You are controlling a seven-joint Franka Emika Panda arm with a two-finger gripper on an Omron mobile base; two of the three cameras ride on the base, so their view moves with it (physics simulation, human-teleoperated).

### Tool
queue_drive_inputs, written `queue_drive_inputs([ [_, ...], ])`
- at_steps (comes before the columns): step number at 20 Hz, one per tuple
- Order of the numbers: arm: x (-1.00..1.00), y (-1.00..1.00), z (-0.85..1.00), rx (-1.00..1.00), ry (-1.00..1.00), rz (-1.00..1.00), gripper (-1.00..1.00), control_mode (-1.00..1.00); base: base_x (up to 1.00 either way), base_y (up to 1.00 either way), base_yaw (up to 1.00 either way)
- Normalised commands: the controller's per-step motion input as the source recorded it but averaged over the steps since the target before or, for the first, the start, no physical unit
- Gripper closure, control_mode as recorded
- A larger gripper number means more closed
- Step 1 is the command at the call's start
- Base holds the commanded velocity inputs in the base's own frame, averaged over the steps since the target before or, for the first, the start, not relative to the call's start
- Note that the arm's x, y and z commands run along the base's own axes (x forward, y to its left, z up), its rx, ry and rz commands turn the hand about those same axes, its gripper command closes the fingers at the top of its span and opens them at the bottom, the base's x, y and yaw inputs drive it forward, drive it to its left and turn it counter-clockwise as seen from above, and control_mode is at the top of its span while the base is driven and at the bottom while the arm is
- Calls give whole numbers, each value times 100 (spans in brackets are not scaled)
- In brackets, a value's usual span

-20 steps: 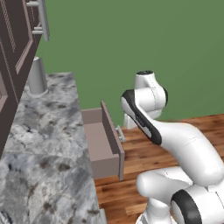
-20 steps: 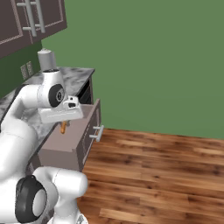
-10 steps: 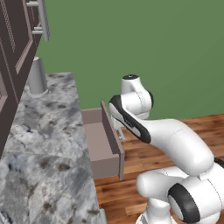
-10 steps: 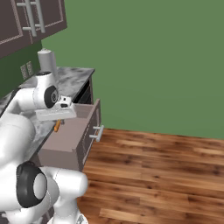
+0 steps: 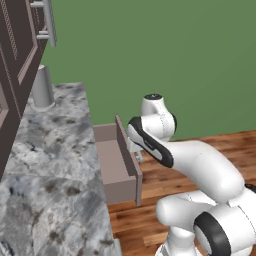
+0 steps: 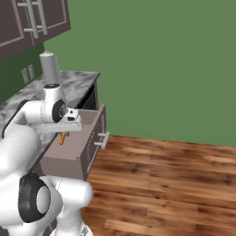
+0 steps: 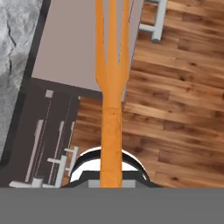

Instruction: Organize the utensils by type. Pick up the wooden spoons from the counter and place them in the open cabinet. Then pick up the metallic utensils from the counter and place them in the open drawer.

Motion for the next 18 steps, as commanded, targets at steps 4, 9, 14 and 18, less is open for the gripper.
queue_drive_inputs([
  [4, 35, 2, -26, 1, 7, -3, 100, -100, 0, 0, 0],
  [9, 53, 25, -18, 0, 1, -13, 100, -100, 0, 0, 0],
  [14, 37, 12, -16, 0, 0, -12, 100, -100, 0, 0, 0],
  [18, 17, -1, -22, 0, 0, -1, 100, -100, 0, 0, 0],
])
